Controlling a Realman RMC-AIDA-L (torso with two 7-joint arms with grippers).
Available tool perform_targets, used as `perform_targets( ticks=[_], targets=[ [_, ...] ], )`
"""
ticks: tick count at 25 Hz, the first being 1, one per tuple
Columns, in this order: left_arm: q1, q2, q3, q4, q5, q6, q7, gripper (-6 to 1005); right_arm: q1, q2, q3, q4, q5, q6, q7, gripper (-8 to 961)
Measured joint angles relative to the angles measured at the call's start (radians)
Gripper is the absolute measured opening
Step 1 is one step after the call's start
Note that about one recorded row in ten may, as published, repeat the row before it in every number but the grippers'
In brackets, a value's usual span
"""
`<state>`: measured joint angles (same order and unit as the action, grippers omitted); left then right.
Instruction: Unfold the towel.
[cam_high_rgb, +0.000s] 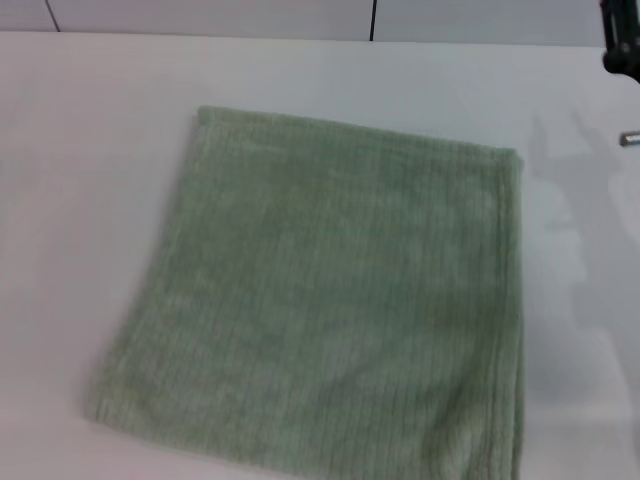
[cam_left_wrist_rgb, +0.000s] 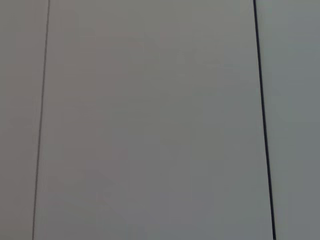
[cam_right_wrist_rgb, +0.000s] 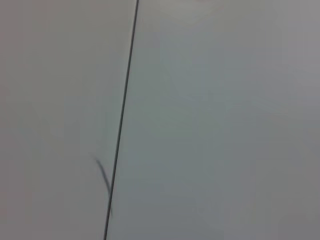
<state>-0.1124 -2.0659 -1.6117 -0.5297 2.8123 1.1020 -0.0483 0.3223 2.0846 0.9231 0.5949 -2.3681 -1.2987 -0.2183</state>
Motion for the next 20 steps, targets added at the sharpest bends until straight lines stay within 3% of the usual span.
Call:
perform_targets(
  ticks=[8, 14, 20],
  targets=[
    [-0.009, 0.002, -0.005, 0.036, 0.000, 0.035, 0.009, 864, -0.020, 0.001, -0.001, -0.009, 0.000, -0.013, -0.008, 484],
    [-0.006, 0.001, -0.005, 0.054, -0.001, 0.063, 0.009, 864, -0.032, 0.002, -0.013, -0.012, 0.001, -0.025, -0.007, 639],
    [-0.008, 0.000, -0.005, 0.069, -0.001, 0.076, 0.009, 864, -0.033, 0.002, -0.016, -0.014, 0.001, -0.034, -0.001, 639]
  ],
)
